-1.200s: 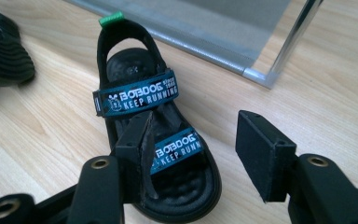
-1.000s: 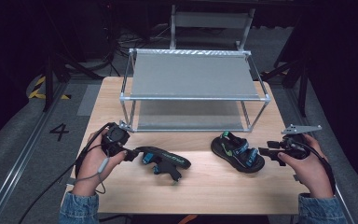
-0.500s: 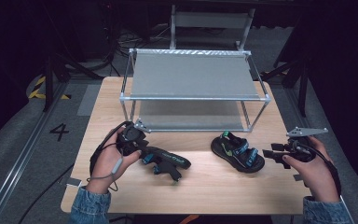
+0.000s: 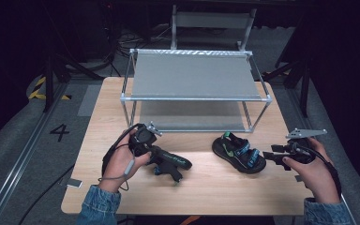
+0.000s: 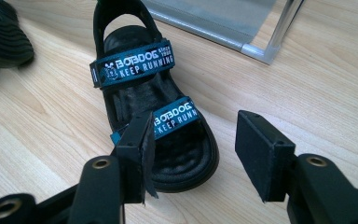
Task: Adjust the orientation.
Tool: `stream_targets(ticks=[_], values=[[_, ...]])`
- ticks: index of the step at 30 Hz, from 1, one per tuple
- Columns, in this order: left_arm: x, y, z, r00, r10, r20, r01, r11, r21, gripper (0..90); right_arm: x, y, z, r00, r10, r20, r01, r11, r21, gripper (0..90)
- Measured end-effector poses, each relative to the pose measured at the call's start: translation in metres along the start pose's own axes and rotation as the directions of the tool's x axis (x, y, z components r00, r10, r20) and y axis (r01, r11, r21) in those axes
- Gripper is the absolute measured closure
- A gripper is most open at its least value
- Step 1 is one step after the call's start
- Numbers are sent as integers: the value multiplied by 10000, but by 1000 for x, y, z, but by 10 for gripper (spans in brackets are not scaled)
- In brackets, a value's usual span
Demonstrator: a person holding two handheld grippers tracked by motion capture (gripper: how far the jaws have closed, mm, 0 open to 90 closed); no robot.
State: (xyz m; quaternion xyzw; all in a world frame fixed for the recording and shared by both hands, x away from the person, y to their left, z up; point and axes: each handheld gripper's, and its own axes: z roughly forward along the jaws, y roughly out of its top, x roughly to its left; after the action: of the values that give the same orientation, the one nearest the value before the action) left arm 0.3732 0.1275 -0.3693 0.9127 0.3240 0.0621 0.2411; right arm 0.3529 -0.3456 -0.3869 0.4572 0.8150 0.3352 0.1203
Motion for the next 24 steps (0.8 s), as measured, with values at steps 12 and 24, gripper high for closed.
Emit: stream_targets(ticks=[12, 24], values=[[12, 0, 5, 9988, -446, -192, 444, 9990, -104, 898, 1, 2, 3, 9999, -145, -44, 145, 9999, 6, 483], [21, 19, 10, 9973, -693, -251, 681, 9966, -473, 896, 0, 2, 4, 9999, -120, -45, 120, 9999, 21, 475]])
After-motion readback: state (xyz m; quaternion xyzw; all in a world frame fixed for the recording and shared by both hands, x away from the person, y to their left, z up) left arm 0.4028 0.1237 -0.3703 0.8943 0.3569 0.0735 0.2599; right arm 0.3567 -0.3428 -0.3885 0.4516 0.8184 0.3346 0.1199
